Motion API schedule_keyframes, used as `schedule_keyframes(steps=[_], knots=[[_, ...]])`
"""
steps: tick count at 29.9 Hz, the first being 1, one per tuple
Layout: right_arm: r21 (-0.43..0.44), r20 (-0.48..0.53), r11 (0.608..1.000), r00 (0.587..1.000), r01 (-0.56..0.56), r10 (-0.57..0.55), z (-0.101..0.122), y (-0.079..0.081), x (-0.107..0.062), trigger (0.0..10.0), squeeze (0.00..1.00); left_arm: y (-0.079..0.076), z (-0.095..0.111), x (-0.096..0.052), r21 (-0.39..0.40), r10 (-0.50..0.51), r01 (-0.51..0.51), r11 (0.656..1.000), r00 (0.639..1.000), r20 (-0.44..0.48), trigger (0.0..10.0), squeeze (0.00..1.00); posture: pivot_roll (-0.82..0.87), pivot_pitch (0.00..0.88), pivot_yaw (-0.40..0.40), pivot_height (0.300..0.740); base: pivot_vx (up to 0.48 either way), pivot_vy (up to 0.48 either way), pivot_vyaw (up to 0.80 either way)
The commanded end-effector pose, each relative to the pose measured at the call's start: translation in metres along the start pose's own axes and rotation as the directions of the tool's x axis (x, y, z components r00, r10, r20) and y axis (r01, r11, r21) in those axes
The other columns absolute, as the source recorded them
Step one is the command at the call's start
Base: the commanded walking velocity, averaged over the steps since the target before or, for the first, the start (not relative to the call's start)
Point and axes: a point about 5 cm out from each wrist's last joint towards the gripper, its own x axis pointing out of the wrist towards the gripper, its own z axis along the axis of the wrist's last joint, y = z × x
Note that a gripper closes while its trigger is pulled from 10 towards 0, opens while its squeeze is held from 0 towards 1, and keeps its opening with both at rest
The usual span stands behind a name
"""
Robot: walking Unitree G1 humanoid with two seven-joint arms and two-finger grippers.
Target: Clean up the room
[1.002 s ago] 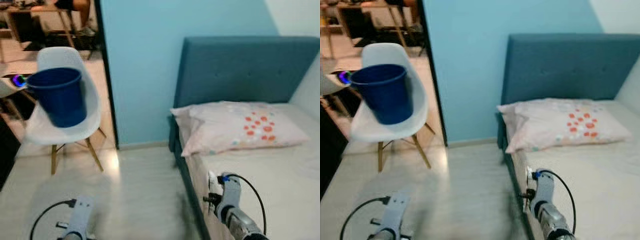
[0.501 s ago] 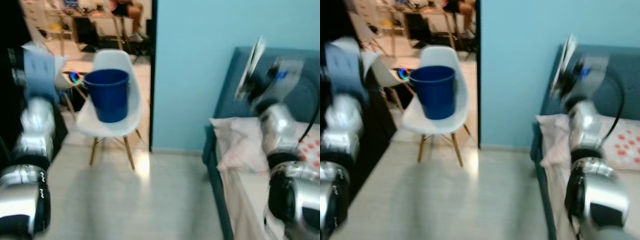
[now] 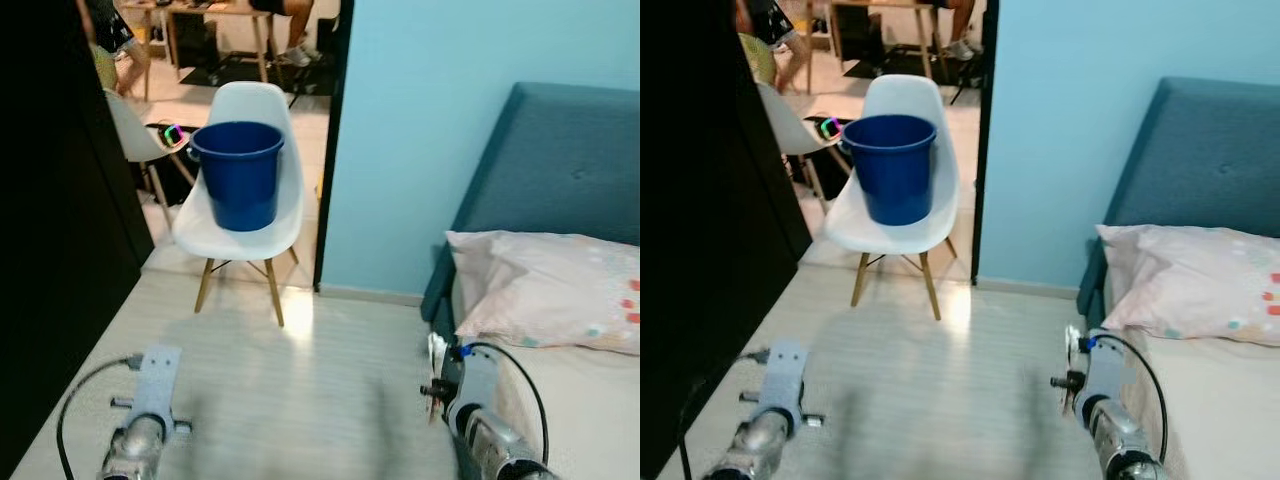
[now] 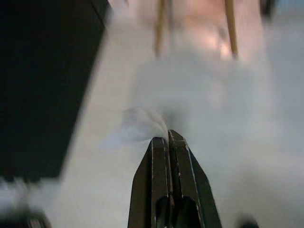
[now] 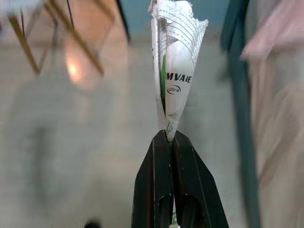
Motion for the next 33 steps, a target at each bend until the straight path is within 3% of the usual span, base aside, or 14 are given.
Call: schedule_keyframes(steps=[1, 2, 4, 5, 6, 10, 14, 16, 17, 18, 19, 22, 31, 33], knots=[[-0.006, 0.083, 1.000, 0.996, -0.017, 0.017, 0.022, 0.003, 0.005, 10.0, 0.00, 0.008, 0.021, 0.007, 0.005, 0.017, -0.017, 1.000, 0.996, 0.083, 10.0, 0.00, 0.01, 0.040, -0.060, 0.740, 0.000, 0.000, 0.00], [-0.006, 0.083, 1.000, 0.996, -0.017, 0.017, 0.022, 0.003, 0.005, 10.0, 0.00, 0.008, 0.021, 0.007, 0.005, 0.017, -0.017, 1.000, 0.996, 0.083, 10.0, 0.00, 0.01, 0.040, -0.060, 0.740, 0.000, 0.000, 0.00], [-0.005, 0.320, 0.999, 0.947, -0.037, 0.037, 0.107, 0.004, 0.012, 10.0, 0.00, 0.040, 0.106, 0.022, -0.003, 0.085, -0.090, 0.996, 0.929, 0.359, 10.0, 0.00, 0.01, 0.040, -0.059, 0.740, 0.000, 0.000, 0.00], [-0.005, 0.320, 0.999, 0.947, -0.037, 0.037, 0.107, 0.004, 0.012, 10.0, 0.00, 0.040, 0.106, 0.022, -0.003, 0.085, -0.090, 0.996, 0.929, 0.359, 10.0, 0.00, 0.01, 0.040, -0.059, 0.740, 0.000, 0.000, 0.00], [-0.029, 0.443, 0.998, 0.894, -0.060, 0.066, 0.151, 0.008, 0.008, 10.0, 0.00, 0.055, 0.148, 0.022, 0.003, 0.108, -0.125, 0.992, 0.867, 0.486, 10.0, 0.00, 0.01, 0.037, -0.062, 0.740, 0.000, 0.000, 0.00], [-0.051, 0.548, 0.995, 0.830, -0.090, 0.104, 0.192, 0.014, 0.001, 10.0, 0.00, 0.065, 0.186, 0.016, 0.015, 0.115, -0.154, 0.988, 0.796, 0.594, 10.0, 0.00, 0.01, 0.036, -0.063, 0.740, 0.000, 0.000, 0.00], [-0.059, 0.425, 0.995, 0.900, -0.077, 0.095, 0.153, 0.015, 0.010, 10.0, 0.00, 0.042, 0.139, 0.023, 0.045, 0.070, -0.101, 0.994, 0.886, 0.458, 10.0, 0.00, 0.01, 0.035, -0.062, 0.740, 0.000, 0.000, 0.00], [-0.044, 0.165, 0.998, 0.985, -0.036, 0.043, 0.067, 0.011, 0.014, 10.0, 0.00, 0.007, 0.054, 0.015, 0.039, -0.001, -0.006, 0.999, 0.981, 0.193, 10.0, 0.00, 0.01, 0.038, -0.060, 0.740, 0.000, 0.000, 0.00], [-0.044, 0.165, 0.998, 0.985, -0.036, 0.043, 0.067, 0.011, 0.014, 10.0, 0.00, 0.007, 0.054, 0.015, 0.039, -0.001, -0.006, 0.999, 0.981, 0.193, 10.0, 0.00, 0.01, 0.038, -0.060, 0.740, 0.000, 0.000, 0.00], [-0.047, 0.038, 0.999, 0.999, -0.013, 0.015, 0.028, 0.009, 0.009, 10.0, 0.00, -0.008, 0.018, 0.005, 0.026, -0.036, 0.034, 0.999, 0.997, 0.074, 10.0, 0.00, 0.01, 0.043, -0.061, 0.740, 0.000, 0.000, 0.00], [-0.047, 0.038, 0.999, 0.999, -0.013, 0.015, 0.028, 0.009, 0.009, 10.0, 0.00, -0.008, 0.018, 0.005, 0.026, -0.036, 0.034, 0.999, 0.997, 0.074, 10.0, 0.00, 0.01, 0.043, -0.061, 0.740, 0.000, 0.000, 0.00], [-0.074, -0.193, 0.997, 0.981, 0.010, -0.024, -0.047, 0.002, -0.012, 10.0, 0.00, -0.036, -0.054, -0.031, 0.055, -0.128, 0.138, 0.989, 0.979, -0.161, 10.0, 0.00, 0.01, 0.046, -0.061, 0.740, 0.000, 0.000, 0.00], [-0.105, -0.362, 0.992, 0.926, 0.075, -0.108, -0.096, -0.017, -0.040, 10.0, 0.00, -0.039, -0.110, -0.068, 0.042, -0.163, 0.193, 0.980, 0.910, -0.381, 10.0, 0.00, 0.02, 0.036, -0.064, 0.740, 0.000, 0.000, 0.00], [-0.150, -0.376, 0.980, 0.908, 0.134, -0.182, -0.098, -0.038, -0.049, 10.0, 0.00, -0.030, -0.120, -0.074, 0.073, -0.142, 0.189, 0.979, 0.898, -0.417, 10.0, 0.00, 0.02, 0.038, -0.072, 0.740, 0.000, 0.000, 0.00]])
